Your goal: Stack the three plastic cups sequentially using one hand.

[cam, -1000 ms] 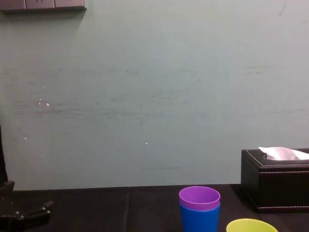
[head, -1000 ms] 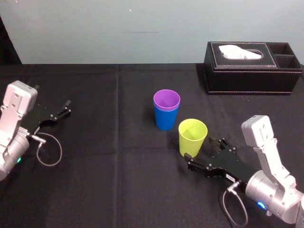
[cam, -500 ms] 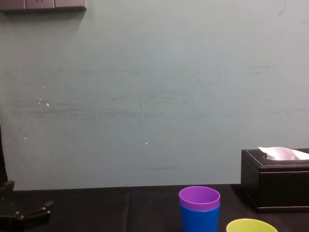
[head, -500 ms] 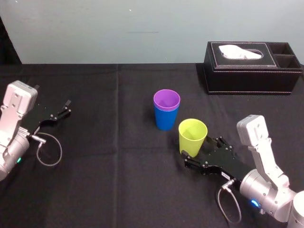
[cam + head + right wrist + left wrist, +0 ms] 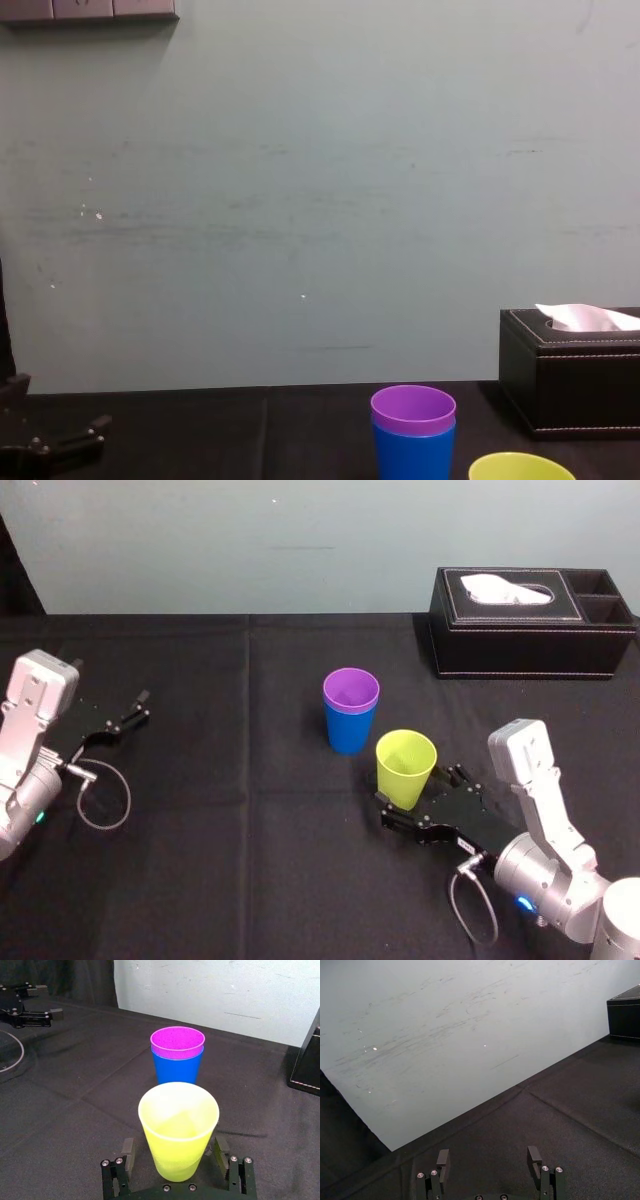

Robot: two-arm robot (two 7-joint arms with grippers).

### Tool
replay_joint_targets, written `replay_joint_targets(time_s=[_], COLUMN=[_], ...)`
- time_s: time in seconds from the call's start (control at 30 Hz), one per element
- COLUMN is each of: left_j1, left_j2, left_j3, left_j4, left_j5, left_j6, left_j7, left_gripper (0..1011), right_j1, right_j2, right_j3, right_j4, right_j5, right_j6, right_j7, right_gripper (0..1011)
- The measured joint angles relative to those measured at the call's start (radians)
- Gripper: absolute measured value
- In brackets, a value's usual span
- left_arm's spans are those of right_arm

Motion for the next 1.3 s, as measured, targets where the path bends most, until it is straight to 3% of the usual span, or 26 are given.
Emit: replay_joint_targets(time_s=[0.8,1.3], left_j1=[0.000,0.000], left_j2=[0.000,0.000], left_j3=[0.000,0.000], left_j4=[0.000,0.000], left_j5=[0.000,0.000], left_j6=[0.000,0.000], left_j7=[0.000,0.000], left_gripper=[1011,1011], right_j1=[0.038,0.066], right_j2=[-0.066,-0.084], right_j3=[0.009,0.007], right_j4=[0.036,0.063], right_j5=[-0.024,-0.016], right_j6=[0.020,0.023], right_j7=[-0.031,-0.025], right_gripper=[1003,1003])
